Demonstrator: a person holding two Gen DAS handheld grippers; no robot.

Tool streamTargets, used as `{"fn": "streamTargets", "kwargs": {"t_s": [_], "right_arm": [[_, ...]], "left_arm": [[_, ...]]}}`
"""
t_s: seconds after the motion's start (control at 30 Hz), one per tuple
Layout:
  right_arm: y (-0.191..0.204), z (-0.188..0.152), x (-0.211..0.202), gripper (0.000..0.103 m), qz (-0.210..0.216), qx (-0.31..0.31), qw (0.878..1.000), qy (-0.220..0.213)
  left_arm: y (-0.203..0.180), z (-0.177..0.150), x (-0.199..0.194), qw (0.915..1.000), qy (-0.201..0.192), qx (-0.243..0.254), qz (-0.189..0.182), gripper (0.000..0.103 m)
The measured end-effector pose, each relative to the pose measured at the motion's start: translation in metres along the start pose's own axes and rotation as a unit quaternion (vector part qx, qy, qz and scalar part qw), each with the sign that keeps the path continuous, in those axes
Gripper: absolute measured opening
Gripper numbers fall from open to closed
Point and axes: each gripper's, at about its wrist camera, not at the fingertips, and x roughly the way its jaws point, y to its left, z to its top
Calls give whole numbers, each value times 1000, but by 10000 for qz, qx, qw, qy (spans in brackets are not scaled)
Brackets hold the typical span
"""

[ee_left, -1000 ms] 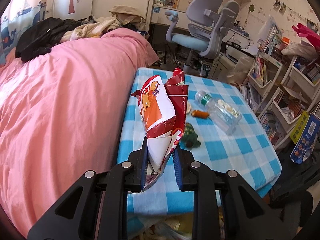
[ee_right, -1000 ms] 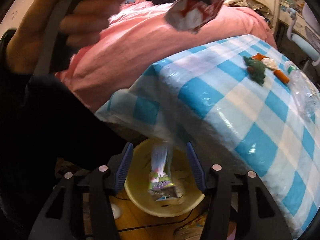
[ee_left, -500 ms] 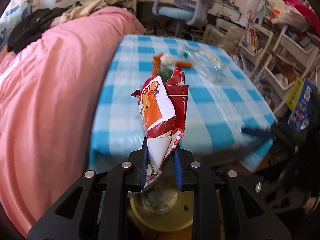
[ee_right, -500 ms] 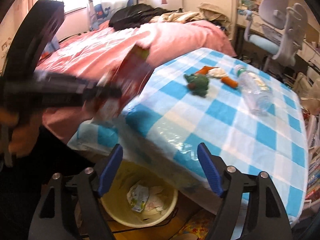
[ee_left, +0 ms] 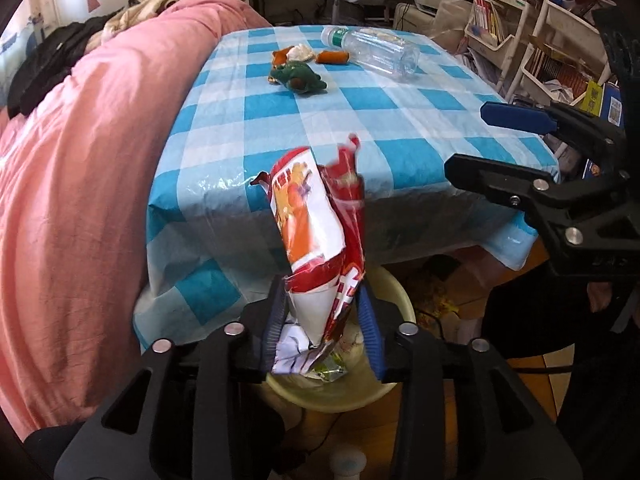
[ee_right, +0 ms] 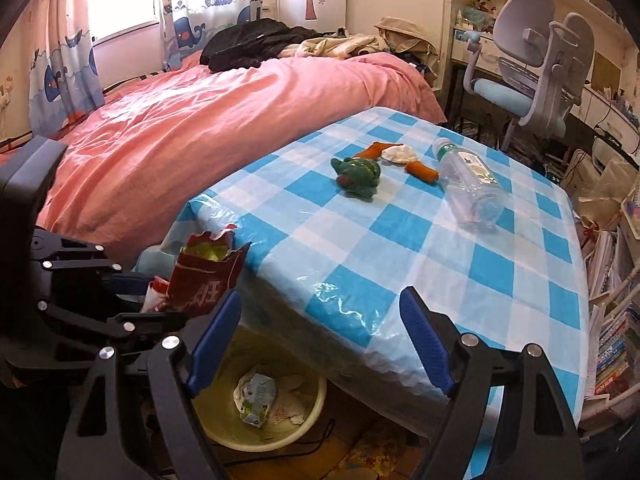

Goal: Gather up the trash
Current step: 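Open the right gripper over the yellow bin while the left drops the wrapper there, then lower the left gripper to the long peel while the right grasps the plush toy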

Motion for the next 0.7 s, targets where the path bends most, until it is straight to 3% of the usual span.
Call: {"fn": "streamTargets", "kwargs": {"t_s": [0.4,0.7], "right_arm": [[-5,-3,0,79,-18,-19,10000,14],[-2,-4,1,79,-62,-91,9999,-35]], "left_arm": [[4,6,-9,9993,-283,-53,254,51],[20,55,-31,9925,-1082,-328,460,68]]}}
